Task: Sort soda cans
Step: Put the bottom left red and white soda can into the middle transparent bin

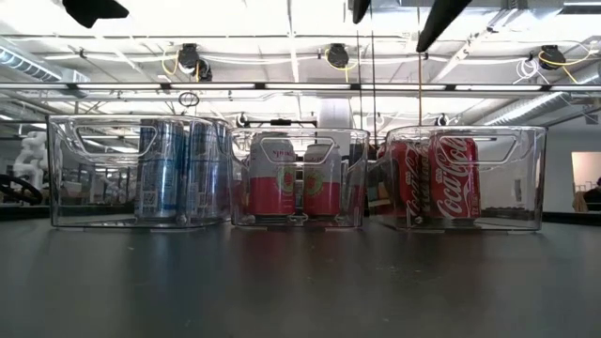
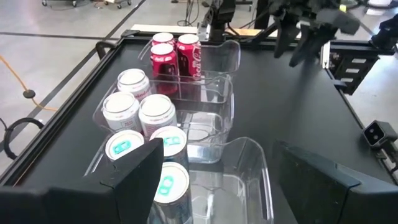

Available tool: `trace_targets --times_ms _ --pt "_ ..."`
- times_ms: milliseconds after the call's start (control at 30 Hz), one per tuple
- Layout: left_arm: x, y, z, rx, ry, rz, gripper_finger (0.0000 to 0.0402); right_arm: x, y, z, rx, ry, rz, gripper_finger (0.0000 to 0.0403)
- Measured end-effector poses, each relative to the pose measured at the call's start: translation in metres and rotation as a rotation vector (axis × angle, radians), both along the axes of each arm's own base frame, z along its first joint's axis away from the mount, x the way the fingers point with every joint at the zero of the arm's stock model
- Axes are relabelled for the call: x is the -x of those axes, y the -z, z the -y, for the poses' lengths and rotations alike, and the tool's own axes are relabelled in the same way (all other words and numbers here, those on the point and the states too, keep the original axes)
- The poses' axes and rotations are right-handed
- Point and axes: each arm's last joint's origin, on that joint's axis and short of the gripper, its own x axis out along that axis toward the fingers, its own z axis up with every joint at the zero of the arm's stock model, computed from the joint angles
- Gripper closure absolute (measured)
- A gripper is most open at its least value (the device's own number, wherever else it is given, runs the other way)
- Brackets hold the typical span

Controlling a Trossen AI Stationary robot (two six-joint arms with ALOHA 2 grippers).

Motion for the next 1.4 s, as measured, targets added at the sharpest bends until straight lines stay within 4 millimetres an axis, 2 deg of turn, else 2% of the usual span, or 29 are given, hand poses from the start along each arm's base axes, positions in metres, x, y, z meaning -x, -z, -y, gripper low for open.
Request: trace_targets --times_ms 400,600,767,1267,1400 --pt "-0.001 -0.002 -0.001 -0.006 -0.031 0.023 0.0097 -0.003 0.025 -0.008 -0.014 -0.047 0.025 0.0138" --pt "-0.004 -0.013 -0.003 0.011 -0.168 0.161 0.0094 -0.007 0.024 -0.013 -0.005 -0.142 0.057 0.0138" --pt "-0.005 -0.021 -0.005 0.076 -0.315 0.265 0.0072 -0.008 0.024 -0.014 0.005 -0.171 0.055 0.0138" --pt "-0.004 -0.020 -0.007 -0.010 -0.346 0.250 0.0060 -0.007 0.023 -0.015 0.013 -0.196 0.051 0.0138" --pt "-0.009 -0.019 -0.005 -0.054 -0.334 0.229 0.0023 -0.007 0.023 -0.015 0.018 -0.207 0.048 0.0138"
